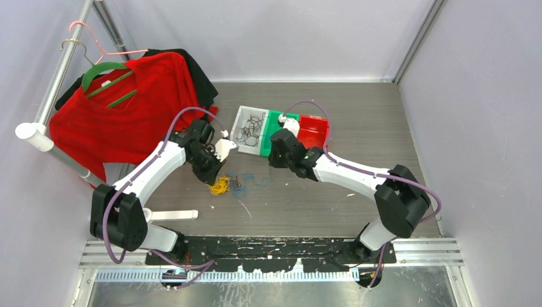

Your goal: Untangle the cables

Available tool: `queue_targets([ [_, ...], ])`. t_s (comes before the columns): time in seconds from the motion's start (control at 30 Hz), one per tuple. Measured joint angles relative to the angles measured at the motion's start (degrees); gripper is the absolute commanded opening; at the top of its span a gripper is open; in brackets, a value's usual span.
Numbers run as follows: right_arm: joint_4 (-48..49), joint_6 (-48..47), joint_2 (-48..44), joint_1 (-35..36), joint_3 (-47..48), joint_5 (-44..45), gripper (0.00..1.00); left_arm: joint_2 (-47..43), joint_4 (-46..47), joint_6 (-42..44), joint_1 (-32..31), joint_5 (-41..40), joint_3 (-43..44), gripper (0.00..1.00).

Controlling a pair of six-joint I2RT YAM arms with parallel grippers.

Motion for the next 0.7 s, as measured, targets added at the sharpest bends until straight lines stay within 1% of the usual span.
queue_targets([
  [0.03, 0.0, 0.4, 0.3, 0.2, 0.0, 0.0, 0.42, 0.0, 0.0, 0.0, 0.0, 0.0, 0.0, 0.0],
  [0.07, -0.2, 0.5, 1.0, 0.6, 0.1, 0.2, 0.45, 0.0, 0.0, 0.0, 0.0, 0.0, 0.0, 0.0],
  [0.13, -0.8, 0.8, 3.6, 2.1, 1.2, 0.7, 0.51, 0.0, 0.0, -0.1, 0.0, 0.0, -0.1, 0.0],
  [0.27, -2.4, 1.1, 11.8, 6.3, 6.9, 1.5, 0.61, 0.0, 0.1, -0.2, 0.0, 0.0, -0.3, 0.0],
  [0.4, -2.4, 1.6, 17.9, 9.1, 11.3, 1.3, 0.63, -0.1, 0.1, -0.2, 0.0, 0.0, -0.8, 0.0],
  [0.53, -2.3, 3.1, 20.2, 9.6, 12.2, -0.1, 0.66, -0.3, 0.1, -0.2, 0.0, 0.1, -0.9, 0.0],
  [0.7, -2.3, 5.1, 22.9, 9.6, 14.1, -0.7, 0.65, -0.6, 0.1, -0.2, 0.0, 0.2, -0.9, 0.0],
])
